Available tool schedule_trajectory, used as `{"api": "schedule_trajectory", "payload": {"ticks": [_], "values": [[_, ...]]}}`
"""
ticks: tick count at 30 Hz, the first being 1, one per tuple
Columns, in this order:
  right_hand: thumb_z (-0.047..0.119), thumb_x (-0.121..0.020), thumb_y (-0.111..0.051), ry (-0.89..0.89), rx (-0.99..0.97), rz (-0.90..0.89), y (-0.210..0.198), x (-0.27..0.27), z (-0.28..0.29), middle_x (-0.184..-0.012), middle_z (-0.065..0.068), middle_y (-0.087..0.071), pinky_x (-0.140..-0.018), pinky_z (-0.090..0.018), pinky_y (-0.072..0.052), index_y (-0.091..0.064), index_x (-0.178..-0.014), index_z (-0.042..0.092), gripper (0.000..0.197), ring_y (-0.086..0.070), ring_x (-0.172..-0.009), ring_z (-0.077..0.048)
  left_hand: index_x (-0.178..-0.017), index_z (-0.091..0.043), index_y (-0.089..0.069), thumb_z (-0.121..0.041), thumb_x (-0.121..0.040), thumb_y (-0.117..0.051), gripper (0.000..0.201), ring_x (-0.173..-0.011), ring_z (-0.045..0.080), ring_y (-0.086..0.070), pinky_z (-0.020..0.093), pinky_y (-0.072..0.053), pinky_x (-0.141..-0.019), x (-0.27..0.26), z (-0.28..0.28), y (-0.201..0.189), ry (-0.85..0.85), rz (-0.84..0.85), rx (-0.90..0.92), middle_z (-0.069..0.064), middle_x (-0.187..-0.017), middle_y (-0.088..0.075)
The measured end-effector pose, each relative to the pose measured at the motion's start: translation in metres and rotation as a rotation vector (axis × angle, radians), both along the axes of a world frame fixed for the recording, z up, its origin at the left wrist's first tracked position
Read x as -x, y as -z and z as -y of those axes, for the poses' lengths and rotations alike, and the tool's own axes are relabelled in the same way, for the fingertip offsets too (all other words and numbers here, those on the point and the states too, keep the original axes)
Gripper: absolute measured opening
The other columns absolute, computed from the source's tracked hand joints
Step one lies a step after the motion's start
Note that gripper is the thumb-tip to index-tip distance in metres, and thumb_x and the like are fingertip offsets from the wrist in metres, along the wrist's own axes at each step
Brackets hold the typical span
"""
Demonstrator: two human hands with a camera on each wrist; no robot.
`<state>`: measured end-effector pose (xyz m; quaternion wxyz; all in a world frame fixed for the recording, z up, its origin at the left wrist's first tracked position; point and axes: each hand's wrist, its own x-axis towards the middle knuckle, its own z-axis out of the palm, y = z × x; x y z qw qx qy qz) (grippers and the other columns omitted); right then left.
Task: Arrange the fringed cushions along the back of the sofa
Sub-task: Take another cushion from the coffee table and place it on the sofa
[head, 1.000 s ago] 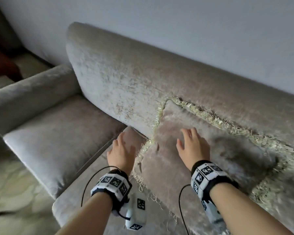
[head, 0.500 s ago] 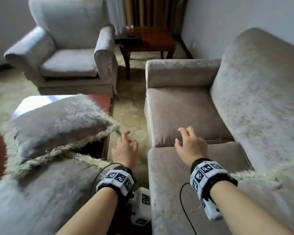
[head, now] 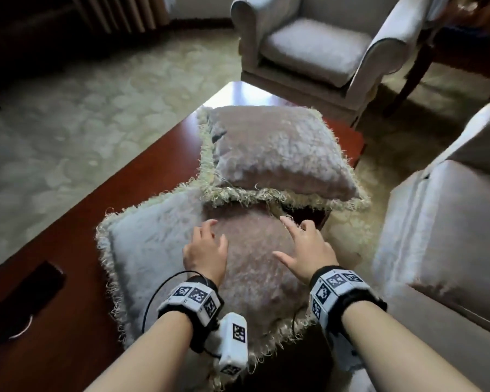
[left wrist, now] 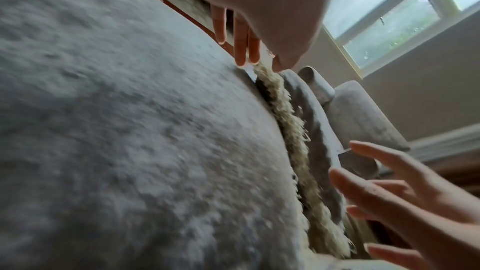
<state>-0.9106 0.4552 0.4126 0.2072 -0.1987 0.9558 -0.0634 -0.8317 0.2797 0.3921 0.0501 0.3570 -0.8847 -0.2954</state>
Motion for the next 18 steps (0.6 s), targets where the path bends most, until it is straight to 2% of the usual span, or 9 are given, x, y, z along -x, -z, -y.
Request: {"api": "schedule_trajectory", "payload": {"ticks": [3, 6, 7, 9, 12, 14, 18], "values": [[0.074, -0.072, -0.049, -0.058, -0.119, 0.075, 0.033, 0.007, 0.029, -0.153, -0.016, -0.013, -0.11, -0.046, -0.03, 0.004, -0.144, 0.045, 0.094, -0.02, -0.14, -0.032, -0.128, -0.025, -0.047, -0.039, -0.085, -0.057, 0.046, -0.117, 0.026, -0.044, 0.038, -0.035, -0.098, -0.02, 0.033, 0.021, -0.084, 0.093, 0.064, 0.009, -0.125, -0.048], [0.081, -0.061, -0.052, -0.042, -0.158, 0.146, 0.059, 0.016, 0.045, -0.156, -0.017, 0.003, -0.112, -0.056, -0.022, 0.016, -0.14, 0.05, 0.109, -0.004, -0.144, -0.034, -0.139, -0.033, -0.032, -0.061, -0.079, -0.053, 0.069, -0.127, 0.027, -0.031, 0.043, -0.025, -0.106, -0.042, 0.059, 0.043, -0.147, 0.24, 0.058, 0.01, -0.137, -0.033], [0.082, -0.059, -0.054, -0.033, -0.158, 0.18, 0.066, 0.018, 0.048, -0.156, -0.018, 0.003, -0.112, -0.057, -0.021, 0.018, -0.139, 0.052, 0.112, -0.004, -0.144, -0.035, -0.142, -0.036, -0.024, -0.067, -0.075, -0.051, 0.079, -0.133, 0.028, -0.025, 0.048, -0.019, -0.109, -0.05, 0.066, 0.051, -0.164, 0.29, 0.037, 0.012, -0.143, -0.025], [0.083, -0.055, -0.055, -0.039, -0.153, 0.236, 0.075, 0.02, 0.051, -0.152, -0.023, -0.012, -0.11, -0.056, -0.025, 0.02, -0.135, 0.057, 0.113, -0.02, -0.14, -0.037, -0.145, -0.042, -0.005, -0.079, -0.065, -0.047, 0.098, -0.142, 0.031, -0.007, 0.059, -0.007, -0.11, -0.063, 0.074, 0.066, -0.207, 0.361, -0.034, 0.016, -0.153, -0.004], [0.08, -0.057, -0.058, -0.076, -0.112, 0.27, 0.077, 0.02, 0.055, -0.133, -0.021, -0.038, -0.105, -0.044, -0.037, 0.018, -0.133, 0.058, 0.11, -0.043, -0.126, -0.036, -0.14, -0.047, 0.017, -0.089, -0.048, -0.044, 0.118, -0.142, 0.036, 0.014, 0.068, -0.004, -0.108, -0.072, 0.077, 0.084, -0.33, 0.38, -0.212, 0.023, -0.152, 0.018], [0.076, -0.06, -0.061, -0.097, -0.103, 0.277, 0.073, 0.02, 0.056, -0.127, -0.02, -0.043, -0.102, -0.039, -0.04, 0.011, -0.139, 0.053, 0.109, -0.047, -0.122, -0.034, -0.137, -0.047, 0.024, -0.09, -0.045, -0.043, 0.122, -0.141, 0.04, 0.015, 0.068, -0.007, -0.108, -0.073, 0.076, 0.087, -0.36, 0.4, -0.276, 0.026, -0.151, 0.02], [0.073, -0.062, -0.062, -0.098, -0.095, 0.309, 0.068, 0.01, 0.059, -0.124, -0.02, -0.045, -0.098, -0.035, -0.041, 0.007, -0.141, 0.051, 0.108, -0.049, -0.119, -0.033, -0.139, -0.046, 0.022, -0.086, -0.052, -0.049, 0.119, -0.142, 0.042, 0.007, 0.064, -0.012, -0.11, -0.08, 0.08, 0.087, -0.332, 0.422, -0.28, 0.027, -0.152, 0.012]]}}
